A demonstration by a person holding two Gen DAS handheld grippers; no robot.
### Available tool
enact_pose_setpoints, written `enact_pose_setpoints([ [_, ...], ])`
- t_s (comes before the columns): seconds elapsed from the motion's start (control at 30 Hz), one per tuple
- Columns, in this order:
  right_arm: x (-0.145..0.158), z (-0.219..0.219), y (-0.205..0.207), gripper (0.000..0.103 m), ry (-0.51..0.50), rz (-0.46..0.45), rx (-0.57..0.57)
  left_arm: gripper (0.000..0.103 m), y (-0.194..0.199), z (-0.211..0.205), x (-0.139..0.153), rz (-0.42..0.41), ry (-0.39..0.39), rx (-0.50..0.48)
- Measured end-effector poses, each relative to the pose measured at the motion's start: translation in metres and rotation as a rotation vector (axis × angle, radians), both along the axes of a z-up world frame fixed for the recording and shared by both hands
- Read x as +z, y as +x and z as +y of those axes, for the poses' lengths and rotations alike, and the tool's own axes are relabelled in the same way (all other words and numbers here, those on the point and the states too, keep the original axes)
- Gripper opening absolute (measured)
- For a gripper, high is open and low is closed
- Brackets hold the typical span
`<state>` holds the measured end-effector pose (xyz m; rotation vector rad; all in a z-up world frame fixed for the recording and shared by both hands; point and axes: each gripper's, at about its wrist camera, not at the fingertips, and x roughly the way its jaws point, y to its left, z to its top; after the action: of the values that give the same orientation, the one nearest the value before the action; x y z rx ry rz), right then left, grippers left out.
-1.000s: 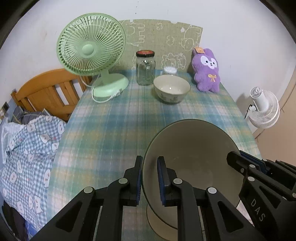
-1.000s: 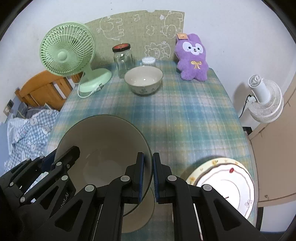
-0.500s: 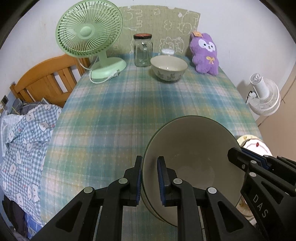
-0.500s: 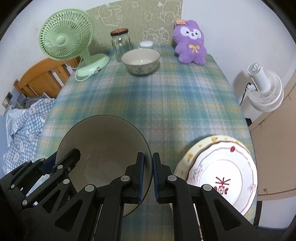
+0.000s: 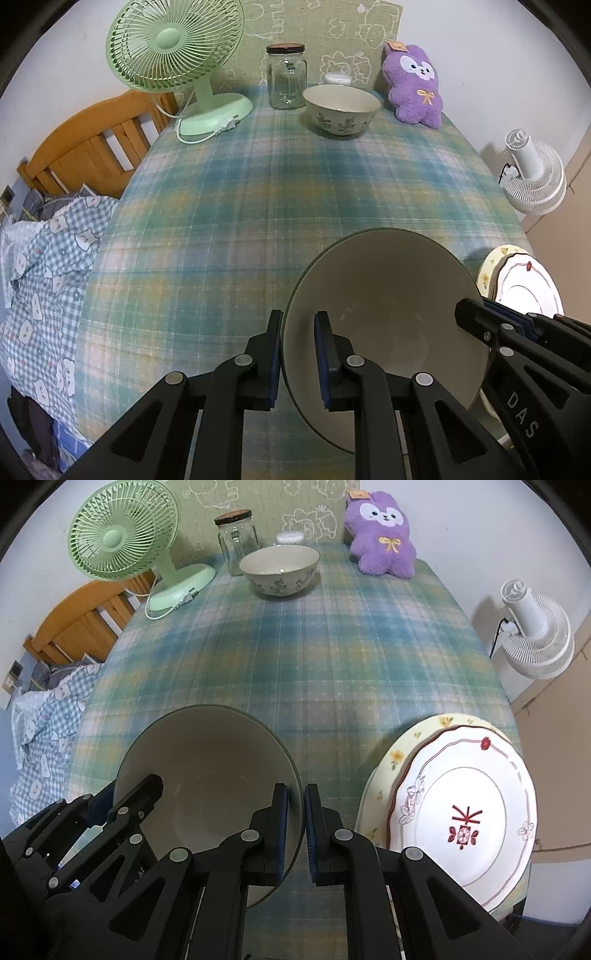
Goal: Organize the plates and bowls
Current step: 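Carry the second grey-beige plate with both grippers toward the plate stack, then lower the second grey-beige plate onto the stack and open both grippers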
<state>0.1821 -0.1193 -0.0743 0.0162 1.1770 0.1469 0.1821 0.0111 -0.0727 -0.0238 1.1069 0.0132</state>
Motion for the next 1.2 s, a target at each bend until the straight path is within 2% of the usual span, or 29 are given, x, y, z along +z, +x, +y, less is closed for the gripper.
enact_pose_setpoints([
  [0.17, -0.006, 0.005, 0.002, 0.012, -0.017, 0.009, 0.000, 0.013, 0.002, 0.006, -0.010, 0.034, -0.019, 0.002],
  [0.43, -0.007, 0.006, 0.005, 0.012, -0.018, 0.003, -0.018, 0.013, 0.006, 0.007, -0.012, 0.022, -0.012, -0.024],
  [0.53, -0.006, 0.008, 0.004, 0.012, -0.027, -0.010, -0.015, 0.023, 0.005, 0.000, -0.013, 0.016, 0.021, -0.059],
  [0.63, -0.005, 0.005, 0.003, 0.012, -0.033, -0.020, -0.020, 0.030, 0.005, -0.002, -0.011, 0.028, 0.002, -0.060],
  [0.87, 0.023, 0.002, 0.000, 0.012, -0.041, -0.092, 0.021, 0.054, -0.001, -0.012, 0.015, -0.026, 0.010, -0.042],
  [1.03, 0.047, -0.002, -0.003, 0.012, -0.021, -0.131, 0.050, 0.064, -0.006, -0.016, 0.038, -0.063, 0.042, 0.004],
  [1.2, 0.072, -0.002, -0.007, 0.013, -0.016, -0.176, 0.064, 0.067, -0.009, -0.015, 0.061, -0.109, 0.036, 0.024],
])
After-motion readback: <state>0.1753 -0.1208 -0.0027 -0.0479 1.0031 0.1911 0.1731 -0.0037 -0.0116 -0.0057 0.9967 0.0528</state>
